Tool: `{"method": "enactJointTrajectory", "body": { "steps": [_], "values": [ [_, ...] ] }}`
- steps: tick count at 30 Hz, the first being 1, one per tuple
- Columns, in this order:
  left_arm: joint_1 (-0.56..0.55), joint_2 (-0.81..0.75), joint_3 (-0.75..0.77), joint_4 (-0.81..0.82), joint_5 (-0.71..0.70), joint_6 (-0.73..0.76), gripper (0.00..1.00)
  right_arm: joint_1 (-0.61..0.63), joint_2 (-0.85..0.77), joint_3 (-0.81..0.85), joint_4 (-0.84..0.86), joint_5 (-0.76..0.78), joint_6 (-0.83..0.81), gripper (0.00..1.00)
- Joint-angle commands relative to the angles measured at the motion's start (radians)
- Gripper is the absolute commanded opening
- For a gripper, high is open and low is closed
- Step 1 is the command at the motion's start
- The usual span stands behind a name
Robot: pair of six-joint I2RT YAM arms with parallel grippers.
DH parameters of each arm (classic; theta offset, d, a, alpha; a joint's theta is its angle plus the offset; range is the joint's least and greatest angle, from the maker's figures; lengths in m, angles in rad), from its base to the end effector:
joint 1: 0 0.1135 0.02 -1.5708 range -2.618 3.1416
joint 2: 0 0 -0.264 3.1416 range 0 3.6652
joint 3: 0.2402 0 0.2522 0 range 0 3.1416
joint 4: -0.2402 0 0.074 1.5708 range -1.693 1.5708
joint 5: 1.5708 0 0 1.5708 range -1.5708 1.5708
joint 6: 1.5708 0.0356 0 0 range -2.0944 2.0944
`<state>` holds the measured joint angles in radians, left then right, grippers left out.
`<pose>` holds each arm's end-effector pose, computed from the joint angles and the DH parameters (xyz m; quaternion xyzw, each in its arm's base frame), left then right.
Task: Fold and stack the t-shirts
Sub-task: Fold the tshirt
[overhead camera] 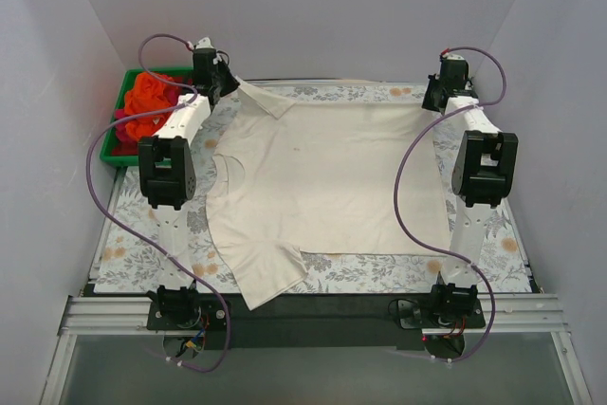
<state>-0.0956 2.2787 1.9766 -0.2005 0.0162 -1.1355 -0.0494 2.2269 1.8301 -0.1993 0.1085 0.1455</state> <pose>0.5369 -0.0521 0.2457 -0.4240 0.7490 -0.2996 0.4116 0.5199 -0.0296 0.2219 0.1111 0.8756 -0.0254 0.4694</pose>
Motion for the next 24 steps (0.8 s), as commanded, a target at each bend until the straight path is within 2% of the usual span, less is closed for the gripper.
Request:
{"method": "enactJointTrajectory", "body": {
  "steps": [1,12,24],
  "values": [
    [0.014,-0.085,-0.031,0.026,0.044,-0.013,0.0,-0.006,-0.029,-0.014,0.037,0.016,-0.029,0.01],
    [0.014,-0.425,-0.415,-0.004,0.041,-0.116,0.0,-0.006,-0.216,-0.218,0.06,0.03,-0.032,0.01],
    [0.014,-0.651,-0.66,-0.079,0.099,-0.23,0.0,-0.006,-0.374,-0.42,0.08,0.014,0.0,0.01]
  ]
}}
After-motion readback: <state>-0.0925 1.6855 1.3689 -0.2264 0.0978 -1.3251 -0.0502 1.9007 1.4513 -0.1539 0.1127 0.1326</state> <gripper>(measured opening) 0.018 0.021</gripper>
